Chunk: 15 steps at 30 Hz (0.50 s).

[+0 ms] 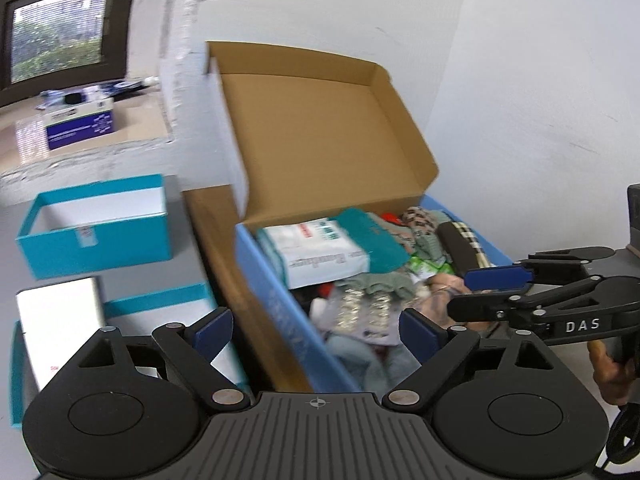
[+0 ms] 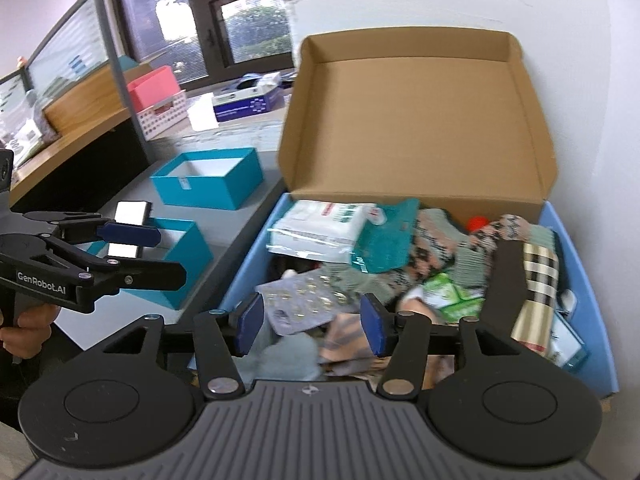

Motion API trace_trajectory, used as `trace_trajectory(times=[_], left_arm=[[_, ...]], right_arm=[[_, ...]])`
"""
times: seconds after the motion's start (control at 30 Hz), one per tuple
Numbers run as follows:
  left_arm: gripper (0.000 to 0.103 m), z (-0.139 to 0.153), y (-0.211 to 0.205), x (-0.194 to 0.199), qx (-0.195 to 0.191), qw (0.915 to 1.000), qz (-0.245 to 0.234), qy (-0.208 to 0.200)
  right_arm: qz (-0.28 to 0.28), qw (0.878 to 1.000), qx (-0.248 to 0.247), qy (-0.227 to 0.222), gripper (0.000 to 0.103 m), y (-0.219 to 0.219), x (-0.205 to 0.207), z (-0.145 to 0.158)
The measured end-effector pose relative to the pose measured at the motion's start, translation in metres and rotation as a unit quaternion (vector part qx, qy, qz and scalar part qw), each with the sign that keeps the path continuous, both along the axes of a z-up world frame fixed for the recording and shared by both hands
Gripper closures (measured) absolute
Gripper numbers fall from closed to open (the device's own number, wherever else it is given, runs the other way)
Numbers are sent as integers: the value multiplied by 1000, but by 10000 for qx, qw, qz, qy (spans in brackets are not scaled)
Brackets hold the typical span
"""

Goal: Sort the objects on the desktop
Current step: 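Withdraw the right tool from the cardboard box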

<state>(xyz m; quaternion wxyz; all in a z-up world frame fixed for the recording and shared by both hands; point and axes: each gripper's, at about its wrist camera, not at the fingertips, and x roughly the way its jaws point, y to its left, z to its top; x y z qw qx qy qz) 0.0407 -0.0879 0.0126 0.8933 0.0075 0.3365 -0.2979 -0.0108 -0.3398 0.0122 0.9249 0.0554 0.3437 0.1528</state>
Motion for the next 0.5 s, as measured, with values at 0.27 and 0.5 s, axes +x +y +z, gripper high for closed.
trace_trajectory(times=[0.27, 0.5], left_arm=[[10, -2, 38, 2, 31, 9981, 609, 58], [10, -3, 71, 5, 86, 9928, 1196, 59]], right_arm=[[338, 9994, 25, -27, 40, 28, 3, 2], [704, 9975, 26, -25, 40, 56, 13, 1]])
